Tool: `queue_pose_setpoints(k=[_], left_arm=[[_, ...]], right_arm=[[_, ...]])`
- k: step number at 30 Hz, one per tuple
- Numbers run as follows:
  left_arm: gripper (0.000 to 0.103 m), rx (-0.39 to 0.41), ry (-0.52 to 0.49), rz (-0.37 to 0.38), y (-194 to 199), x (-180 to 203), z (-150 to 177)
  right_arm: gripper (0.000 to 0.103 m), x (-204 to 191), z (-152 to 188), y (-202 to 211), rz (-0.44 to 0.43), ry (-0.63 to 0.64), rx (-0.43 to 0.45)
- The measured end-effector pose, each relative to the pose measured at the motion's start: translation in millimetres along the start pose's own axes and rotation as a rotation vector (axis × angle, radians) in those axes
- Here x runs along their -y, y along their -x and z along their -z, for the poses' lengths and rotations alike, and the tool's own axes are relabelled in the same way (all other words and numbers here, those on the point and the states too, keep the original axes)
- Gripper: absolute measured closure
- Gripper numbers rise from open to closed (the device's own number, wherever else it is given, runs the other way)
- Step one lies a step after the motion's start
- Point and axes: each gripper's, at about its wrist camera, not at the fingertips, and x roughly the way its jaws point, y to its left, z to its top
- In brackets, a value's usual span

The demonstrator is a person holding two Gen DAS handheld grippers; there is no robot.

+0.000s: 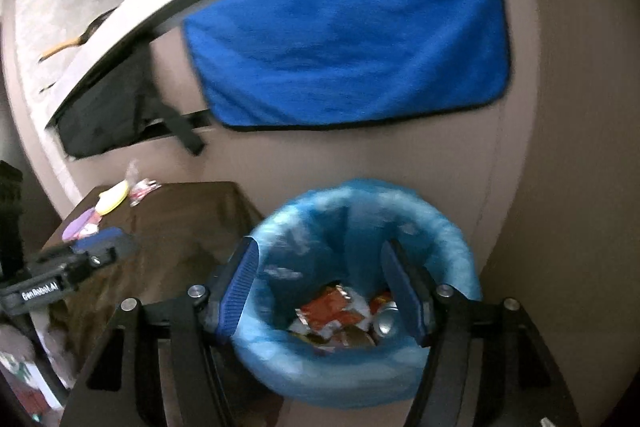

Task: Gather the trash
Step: 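Move both tools back toward the table, then grasp the Kleenex tissue pack with the left tool while the right tool grasps the bagged tape roll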

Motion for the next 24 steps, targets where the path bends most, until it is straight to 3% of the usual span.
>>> queue_pose_setpoints(k=[5, 10, 16, 24], left_arm=[[0.045, 0.033, 0.006, -0.156, 45.6, -81.7, 11.9], [0.043, -0.01, 0.108, -0.291, 69.3, -174.9, 29.9], [0.042, -0.1, 0.254, -0.216, 54.2, -229.7, 47.6], [0.039, -0.15, 0.217, -0.244, 18.1, -231.8, 42.3]], right_arm=[[0.041, -42.4, -4.2, -3.7, -0.054, 0.056, -0.007], [0.041, -86.1, -4.3, -18.9, -0.115, 0.099, -0.049], [0.041, -141.7, -6.6, -37.2, -0.181, 0.173, -0.084], [0.041, -224.0, -14.2, -76.2, -0.206, 0.362, -0.113]])
